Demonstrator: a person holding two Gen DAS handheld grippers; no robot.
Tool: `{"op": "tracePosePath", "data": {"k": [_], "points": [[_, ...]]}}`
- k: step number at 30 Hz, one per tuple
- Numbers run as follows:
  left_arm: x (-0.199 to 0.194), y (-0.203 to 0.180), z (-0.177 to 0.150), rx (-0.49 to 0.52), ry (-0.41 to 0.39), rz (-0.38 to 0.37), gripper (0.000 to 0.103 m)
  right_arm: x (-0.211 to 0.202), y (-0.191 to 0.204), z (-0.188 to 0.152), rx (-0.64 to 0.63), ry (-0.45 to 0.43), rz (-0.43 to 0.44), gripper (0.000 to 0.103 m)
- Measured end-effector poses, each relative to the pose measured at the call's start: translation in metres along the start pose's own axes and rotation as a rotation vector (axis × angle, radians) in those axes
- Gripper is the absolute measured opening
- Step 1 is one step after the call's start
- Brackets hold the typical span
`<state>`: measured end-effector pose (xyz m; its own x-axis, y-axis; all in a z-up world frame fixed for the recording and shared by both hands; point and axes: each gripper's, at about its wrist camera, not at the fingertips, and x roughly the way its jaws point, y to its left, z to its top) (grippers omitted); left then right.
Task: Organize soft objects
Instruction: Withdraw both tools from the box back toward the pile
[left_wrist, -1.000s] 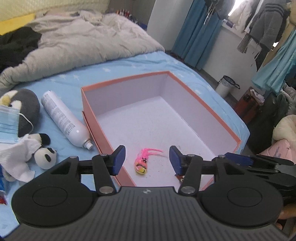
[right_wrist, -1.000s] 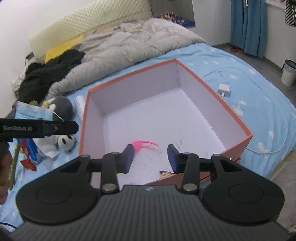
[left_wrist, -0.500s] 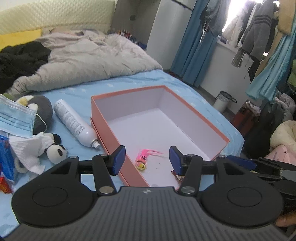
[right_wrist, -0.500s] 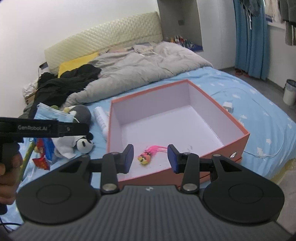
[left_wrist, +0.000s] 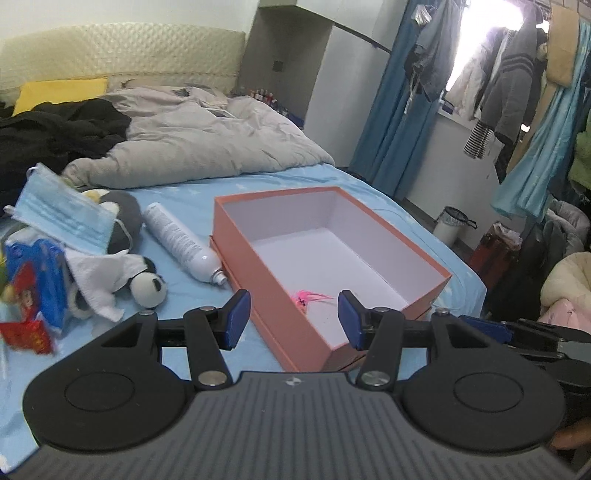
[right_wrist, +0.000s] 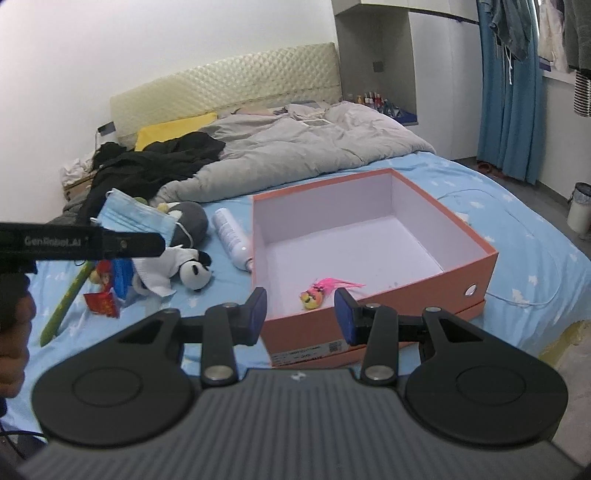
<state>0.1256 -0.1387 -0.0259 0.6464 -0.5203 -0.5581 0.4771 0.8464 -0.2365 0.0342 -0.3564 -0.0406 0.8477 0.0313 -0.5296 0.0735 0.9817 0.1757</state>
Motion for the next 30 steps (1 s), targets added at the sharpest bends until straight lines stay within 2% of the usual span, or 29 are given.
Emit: {"op": "tracePosePath", "data": {"k": [14,19,30], "points": [[-0.056,0.027,-0.034,-0.092,-0.043,0.084,0.059,-0.014,0.039,-0.025,-0.023,0.017,0.088,0.044],[-0.077,0.038,-0.048,-0.107,-0.054,0.146,0.059,-0.009,0.055,-0.032,-0.044,0.043,0.122,0.044],[-0.123,0.071,-0.088,-0.224,-0.062,0.264,0.059,-0.006,0.103,-0.051,-0.129,0.092,0.231,0.044]]}}
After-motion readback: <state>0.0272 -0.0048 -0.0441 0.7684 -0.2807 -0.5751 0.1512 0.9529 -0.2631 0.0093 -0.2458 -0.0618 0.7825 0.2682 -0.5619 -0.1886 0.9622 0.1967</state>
